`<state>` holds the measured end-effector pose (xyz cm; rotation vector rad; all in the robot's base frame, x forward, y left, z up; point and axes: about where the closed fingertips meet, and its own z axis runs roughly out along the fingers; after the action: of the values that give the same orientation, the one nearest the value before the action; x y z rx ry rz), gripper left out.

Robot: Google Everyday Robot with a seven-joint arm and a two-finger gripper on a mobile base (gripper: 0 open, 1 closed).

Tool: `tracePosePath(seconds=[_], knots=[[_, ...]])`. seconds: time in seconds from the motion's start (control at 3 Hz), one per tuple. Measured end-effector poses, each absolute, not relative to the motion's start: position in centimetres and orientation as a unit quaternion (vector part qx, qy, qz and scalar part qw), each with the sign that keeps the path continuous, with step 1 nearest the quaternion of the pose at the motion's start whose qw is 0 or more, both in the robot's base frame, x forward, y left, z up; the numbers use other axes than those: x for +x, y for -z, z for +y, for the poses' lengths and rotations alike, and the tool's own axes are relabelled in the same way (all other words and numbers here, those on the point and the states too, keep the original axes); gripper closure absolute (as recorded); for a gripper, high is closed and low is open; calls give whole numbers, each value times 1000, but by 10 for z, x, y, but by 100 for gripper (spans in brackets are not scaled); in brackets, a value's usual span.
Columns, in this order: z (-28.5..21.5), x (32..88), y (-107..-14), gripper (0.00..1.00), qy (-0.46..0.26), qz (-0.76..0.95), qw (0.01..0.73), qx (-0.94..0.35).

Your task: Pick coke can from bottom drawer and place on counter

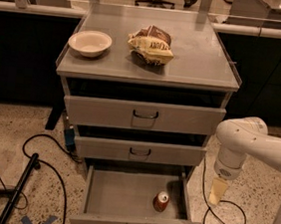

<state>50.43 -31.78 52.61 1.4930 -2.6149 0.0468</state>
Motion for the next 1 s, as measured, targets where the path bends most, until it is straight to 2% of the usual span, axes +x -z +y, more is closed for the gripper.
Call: tracePosePath(seconds=[0.67,1.0], knots=[[-312,500,-529,0,-33,-843,79,532],[-298,494,-537,0,-81,-784,73,611]])
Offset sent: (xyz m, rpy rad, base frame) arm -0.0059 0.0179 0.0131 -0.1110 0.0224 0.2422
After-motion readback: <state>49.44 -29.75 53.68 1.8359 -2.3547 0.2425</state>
